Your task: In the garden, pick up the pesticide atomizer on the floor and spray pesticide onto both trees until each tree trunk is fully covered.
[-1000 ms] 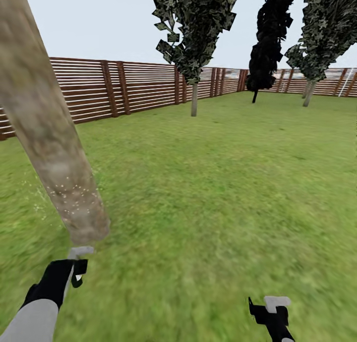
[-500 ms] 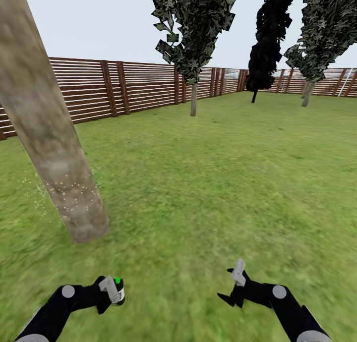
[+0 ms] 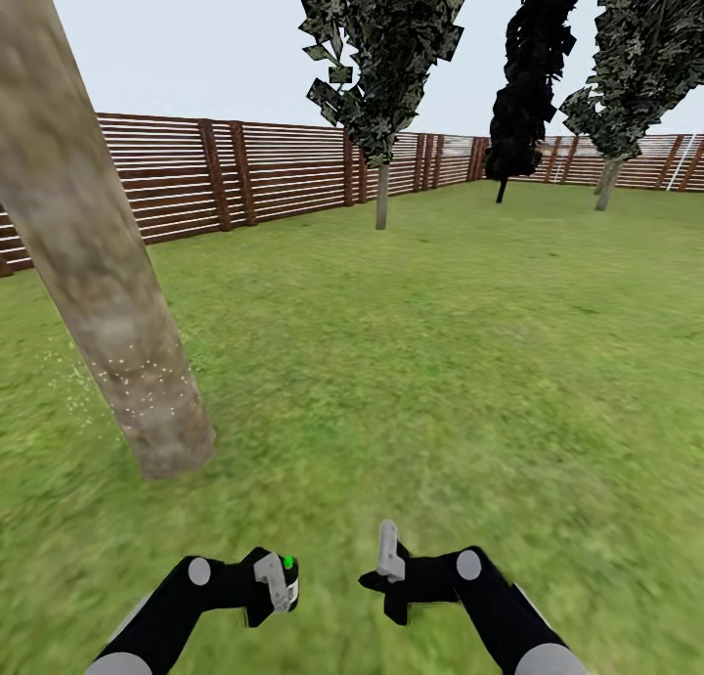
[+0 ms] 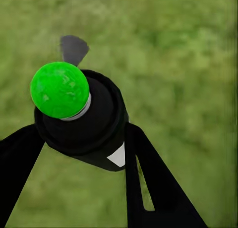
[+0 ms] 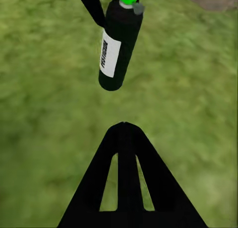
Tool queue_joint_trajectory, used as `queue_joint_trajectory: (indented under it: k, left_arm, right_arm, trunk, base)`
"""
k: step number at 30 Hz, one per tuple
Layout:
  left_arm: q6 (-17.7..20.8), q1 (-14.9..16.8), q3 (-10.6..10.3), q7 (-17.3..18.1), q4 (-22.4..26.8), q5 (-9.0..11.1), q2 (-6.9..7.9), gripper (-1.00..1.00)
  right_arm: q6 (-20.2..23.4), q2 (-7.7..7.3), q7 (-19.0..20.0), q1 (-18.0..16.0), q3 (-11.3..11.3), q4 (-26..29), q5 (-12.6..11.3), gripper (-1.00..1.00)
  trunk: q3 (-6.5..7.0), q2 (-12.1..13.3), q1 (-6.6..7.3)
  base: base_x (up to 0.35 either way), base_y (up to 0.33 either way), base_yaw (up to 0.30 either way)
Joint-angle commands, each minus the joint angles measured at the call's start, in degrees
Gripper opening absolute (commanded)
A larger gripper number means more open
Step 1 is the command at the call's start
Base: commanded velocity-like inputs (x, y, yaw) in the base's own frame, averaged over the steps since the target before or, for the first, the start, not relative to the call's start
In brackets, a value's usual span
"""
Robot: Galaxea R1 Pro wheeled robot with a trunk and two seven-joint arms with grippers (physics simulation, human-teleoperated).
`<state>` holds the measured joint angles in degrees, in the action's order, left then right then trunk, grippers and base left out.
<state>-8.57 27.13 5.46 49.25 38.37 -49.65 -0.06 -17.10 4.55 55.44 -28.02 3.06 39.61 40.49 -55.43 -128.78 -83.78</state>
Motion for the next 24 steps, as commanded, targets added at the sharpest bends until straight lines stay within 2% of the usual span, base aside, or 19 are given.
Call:
queue_joint_trajectory:
  k: [1,7,12,16,21,24]
  left_arm:
    - [-0.6,0.0,0.3,0.2,0.0,-0.6,-0.36,-1.00]
    - [-1.3,-0.1,0.2,0.4,-2.3,-0.6,-1.73,-1.00]
    - [-1.6,-0.1,0.2,0.6,-4.7,-0.6,-1.93,-1.00]
    - [-1.7,-0.1,0.2,0.7,-5.8,-0.2,-3.45,-1.00]
    - [-1.8,-0.1,0.2,1.4,-6.4,0.0,-3.80,-1.00]
    - [-1.8,-0.1,0.2,4.1,-6.4,2.1,-4.00,-1.00]
  right_arm:
    - [-0.3,0.52,0.2,0.0,0.0,0.2,0.5,-1.00]
    - [-0.3,1.36,0.3,0.0,0.0,1.1,0.5,-1.00]
    - [-0.3,1.40,0.2,0.0,0.0,1.2,0.5,-1.00]
    - [-0.3,1.27,0.1,0.0,-0.1,1.2,0.7,-1.00]
    - [-0.3,0.98,0.1,0.0,-0.2,1.1,0.8,-1.00]
    - [-0.3,0.86,0.0,0.0,-0.2,1.1,0.8,-1.00]
  trunk:
    - [-0.05,0.0,0.01]
    - [-0.05,0.0,0.01]
    - [-0.05,0.0,0.01]
    - [-0.05,0.0,0.01]
    - [-0.05,0.0,0.01]
    - [-0.05,0.0,0.01]
  base:
    - [0.000,0.000,0.000]
    - [0.000,0.000,0.000]
    - [0.000,0.000,0.000]
    - [0.000,0.000,0.000]
    - [0.000,0.000,0.000]
    - [0.000,0.000,0.000]
